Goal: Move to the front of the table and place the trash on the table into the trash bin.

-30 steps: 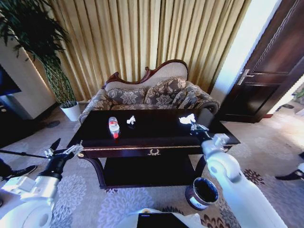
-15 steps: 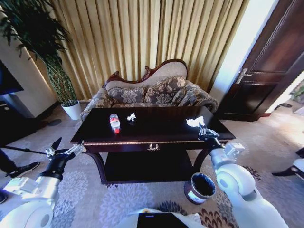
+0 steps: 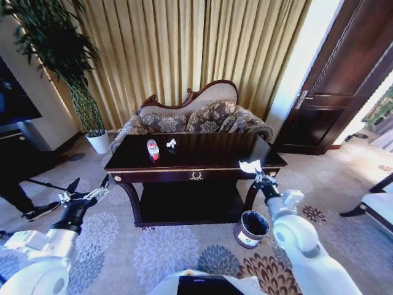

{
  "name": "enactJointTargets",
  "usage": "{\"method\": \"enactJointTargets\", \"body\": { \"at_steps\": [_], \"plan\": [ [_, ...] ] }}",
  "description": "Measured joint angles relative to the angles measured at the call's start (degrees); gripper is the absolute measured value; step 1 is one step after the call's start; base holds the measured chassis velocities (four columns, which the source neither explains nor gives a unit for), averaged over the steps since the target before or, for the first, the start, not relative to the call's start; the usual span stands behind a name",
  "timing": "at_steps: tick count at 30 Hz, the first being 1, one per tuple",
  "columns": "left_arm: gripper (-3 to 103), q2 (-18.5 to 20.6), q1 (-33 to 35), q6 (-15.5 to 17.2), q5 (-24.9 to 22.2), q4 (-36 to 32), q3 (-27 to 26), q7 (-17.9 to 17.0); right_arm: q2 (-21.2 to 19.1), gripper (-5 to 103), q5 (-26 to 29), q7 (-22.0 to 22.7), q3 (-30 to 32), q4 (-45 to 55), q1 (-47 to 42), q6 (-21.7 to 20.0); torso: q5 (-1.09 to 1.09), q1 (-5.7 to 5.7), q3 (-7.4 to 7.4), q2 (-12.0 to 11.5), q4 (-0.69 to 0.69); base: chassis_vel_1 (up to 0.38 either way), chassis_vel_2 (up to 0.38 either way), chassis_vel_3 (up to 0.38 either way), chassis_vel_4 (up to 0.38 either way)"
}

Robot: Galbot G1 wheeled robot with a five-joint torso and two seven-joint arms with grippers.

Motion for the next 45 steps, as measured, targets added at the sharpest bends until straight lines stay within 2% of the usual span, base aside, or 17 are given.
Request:
{"method": "enactJointTargets", "body": {
  "at_steps": [2, 5, 8, 10, 12, 16, 20, 23, 25, 27, 34, 36, 38, 39, 42, 44, 45],
  "plan": [
    [100, -0.12, -0.01, -0.17, -0.01, -0.06, -0.25, 0.0, 0.44, 0, -1.15, -0.12, -0.33, -8.97, 2.04, -0.08, 0.0, 0.03, 0.0, -0.01, -0.01, -0.041, 0.079, 0.063, -0.046],
    [100, -0.18, 0.01, -0.32, -0.06, -0.09, -0.44, -0.01, 0.67, 0, -1.55, -0.14, -0.8, -13.28, 3.45, -0.36, 0.0, 0.03, 0.01, -0.01, 0.01, -0.042, 0.043, 0.059, -0.032],
    [100, -0.24, -0.02, -0.36, -0.36, -0.1, -0.64, -0.15, 2.15, 0, -4.66, 0.07, -2.87, -27.26, 9.07, -0.46, 0.0, -0.06, -0.03, 0.03, 0.02, 0.0, 0.0, 0.0, 0.0],
    [100, -0.24, -0.03, -0.36, -0.39, -0.11, -0.65, -0.16, 2.39, 0, -5.31, 0.1, -3.1, -29.68, 10.0, -0.39, -0.01, -0.07, -0.05, 0.05, 0.01, 0.0, 0.0, 0.0, 0.0],
    [100, -0.24, -0.03, -0.36, -0.41, -0.12, -0.7, -0.25, 3.49, 0, -8.7, -0.04, -3.71, -40.03, 13.68, 1.05, 0.02, -0.09, -0.04, 0.06, 0.0, 0.0, 0.0, 0.0, 0.0],
    [100, -0.24, 0.26, -0.35, -0.41, -0.13, -0.79, -0.3, 4.06, 0, -11.71, -1.44, -3.77, -48.02, 16.67, 3.76, 0.0, -0.07, -0.04, 0.05, 0.0, 0.0, 0.0, 0.0, 0.0],
    [100, -0.23, 0.21, -0.29, -0.29, -0.13, -0.84, -0.52, 5.62, 0, -16.21, -3.32, -3.73, -61.59, 24.05, 7.69, -0.02, -0.04, -0.03, 0.03, 0.0, 0.0, 0.0, 0.0, 0.0],
    [100, -0.23, 0.24, -0.26, -0.26, -0.13, -0.9, -0.64, 6.77, -1, -17.11, -2.88, -3.55, -65.12, 26.59, 7.98, -0.01, -0.05, -0.03, 0.04, 0.05, 0.0, 0.0, 0.0, 0.0],
    [100, -0.18, 0.29, -0.17, -0.26, -0.13, -1.22, -0.71, 7.34, 9, -18.29, -2.68, -3.53, -66.44, 27.24, 7.99, -0.01, -0.05, -0.03, 0.04, 0.03, 0.0, 0.0, 0.0, 0.0],
    [100, -0.15, 0.3, -0.13, -0.28, -0.13, -1.33, -0.74, 7.47, 9, -18.69, -2.65, -3.62, -66.7, 27.32, 7.99, -0.01, -0.05, -0.03, 0.04, 0.01, 0.0, 0.0, 0.0, 0.0],
    [100, -0.45, 0.4, -0.01, -0.22, -0.13, -0.98, -0.8, 7.73, 41, -19.77, -2.61, -4.02, -67.31, 27.46, 7.96, -0.01, -0.05, -0.03, 0.04, 0.0, 0.0, 0.0, 0.0, 0.0],
    [100, -0.6, 0.41, -0.01, -0.16, -0.13, -0.86, -0.76, 7.8, 41, -20.1, -2.63, -4.02, -67.51, 27.39, 8.0, -0.01, -0.05, -0.03, 0.04, 0.0, 0.0, 0.0, 0.0, 0.0],
    [100, -0.61, 0.47, 0.0, -0.12, -0.13, -0.82, -0.72, 7.93, 53, -20.43, -2.64, -3.91, -67.67, 27.24, 8.11, -0.01, -0.05, -0.03, 0.04, 0.0, 0.0, 0.0, 0.0, 0.0],
    [100, -0.61, 0.47, 0.0, -0.12, -0.13, -0.82, -0.72, 7.93, 53, -20.43, -2.64, -3.91, -67.67, 27.24, 8.11, -0.01, -0.05, -0.03, 0.04, 0.0, 0.0, 0.0, 0.0, 0.0],
    [100, -0.18, 0.39, 0.0, -0.11, -0.13, -0.98, -0.71, 7.88, 70, -20.47, -2.64, -3.74, -67.63, 27.06, 8.15, -0.01, -0.05, -0.03, 0.04, 0.0, 0.0, 0.0, 0.0, 0.0],
    [100, -0.12, 0.33, -0.01, -0.11, -0.13, -0.99, -0.7, 7.79, 70, -20.46, -2.64, -3.71, -67.53, 26.99, 8.16, 0.0, -0.05, -0.03, 0.04, 0.0, 0.0, 0.0, 0.0, 0.0],
    [100, -0.13, 0.3, 0.0, -0.11, -0.13, -0.98, -0.7, 7.71, 76, -20.43, -2.64, -3.66, -67.39, 26.92, 8.16, -0.02, -0.05, -0.03, 0.04, 0.0, 0.0, 0.0, 0.0, 0.0]
  ]
}}
